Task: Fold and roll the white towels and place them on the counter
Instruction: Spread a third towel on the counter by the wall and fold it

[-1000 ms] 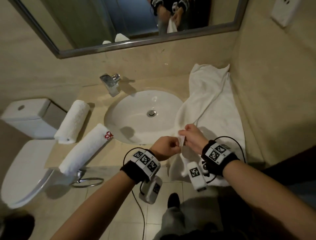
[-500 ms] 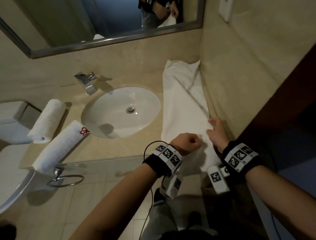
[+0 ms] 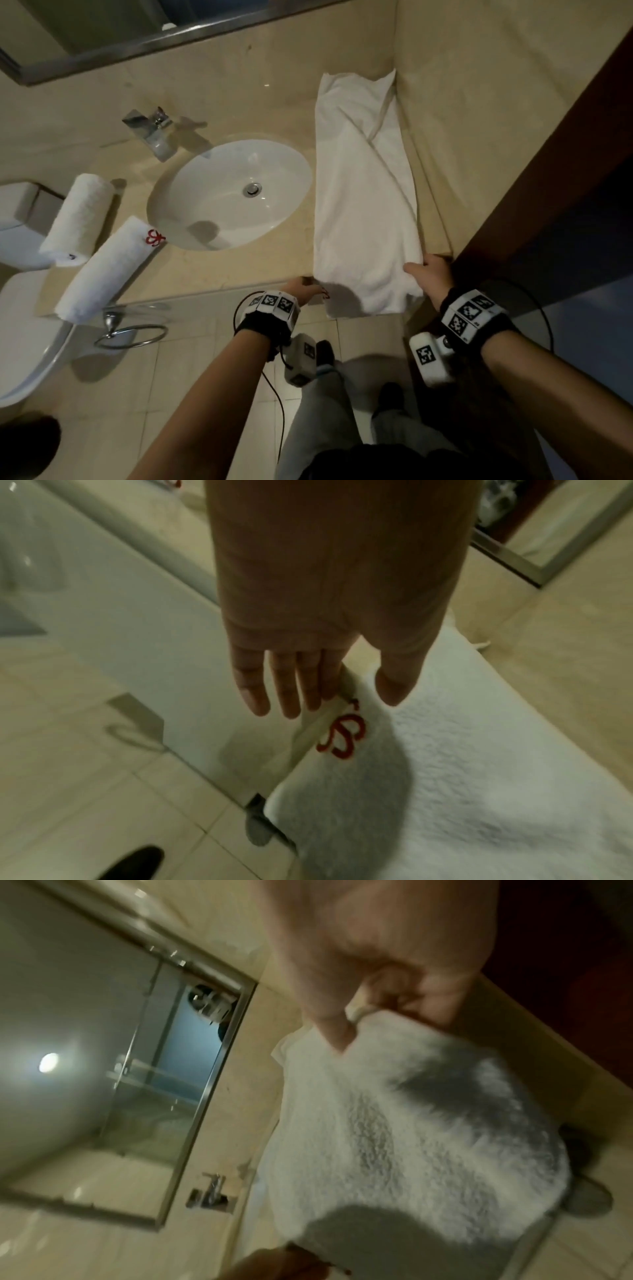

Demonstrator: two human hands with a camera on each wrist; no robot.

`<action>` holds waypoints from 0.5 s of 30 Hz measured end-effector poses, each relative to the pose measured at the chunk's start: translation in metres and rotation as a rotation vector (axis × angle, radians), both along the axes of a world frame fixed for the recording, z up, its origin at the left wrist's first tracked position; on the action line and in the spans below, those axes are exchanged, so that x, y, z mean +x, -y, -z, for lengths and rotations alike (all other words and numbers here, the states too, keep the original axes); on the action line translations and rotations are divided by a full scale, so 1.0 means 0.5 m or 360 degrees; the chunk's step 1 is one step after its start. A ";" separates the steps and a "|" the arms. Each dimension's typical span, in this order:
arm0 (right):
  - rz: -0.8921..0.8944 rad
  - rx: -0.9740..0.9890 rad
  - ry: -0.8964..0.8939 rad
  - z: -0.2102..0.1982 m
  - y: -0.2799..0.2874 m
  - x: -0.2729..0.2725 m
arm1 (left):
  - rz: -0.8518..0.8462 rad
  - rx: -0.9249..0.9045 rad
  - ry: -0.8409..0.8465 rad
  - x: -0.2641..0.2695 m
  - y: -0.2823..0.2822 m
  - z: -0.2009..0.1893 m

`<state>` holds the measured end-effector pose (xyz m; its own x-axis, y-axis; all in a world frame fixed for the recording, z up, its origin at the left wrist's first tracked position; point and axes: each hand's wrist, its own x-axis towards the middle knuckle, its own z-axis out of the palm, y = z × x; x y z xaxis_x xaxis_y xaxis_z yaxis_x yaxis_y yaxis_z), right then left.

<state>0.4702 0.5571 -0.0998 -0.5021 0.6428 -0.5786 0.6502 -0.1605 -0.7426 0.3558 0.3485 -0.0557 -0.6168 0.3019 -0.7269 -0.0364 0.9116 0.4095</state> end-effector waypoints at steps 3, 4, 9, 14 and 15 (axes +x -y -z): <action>-0.0118 -0.0358 -0.0161 -0.009 0.019 0.023 | -0.0211 0.0157 0.0090 0.014 -0.026 0.022; -0.0209 -0.0452 -0.0146 -0.013 0.023 0.029 | -0.0269 0.0173 0.0097 0.019 -0.032 0.026; -0.0230 -0.0713 -0.0099 0.000 0.026 0.044 | -0.0545 0.0274 0.0073 0.028 -0.037 0.071; -0.0201 -0.0492 0.0145 0.069 0.038 0.052 | -0.0959 0.0526 0.0292 0.034 -0.012 0.097; -0.0202 -0.0430 0.0187 0.083 0.038 0.057 | -0.0978 0.0540 0.0277 0.037 -0.007 0.090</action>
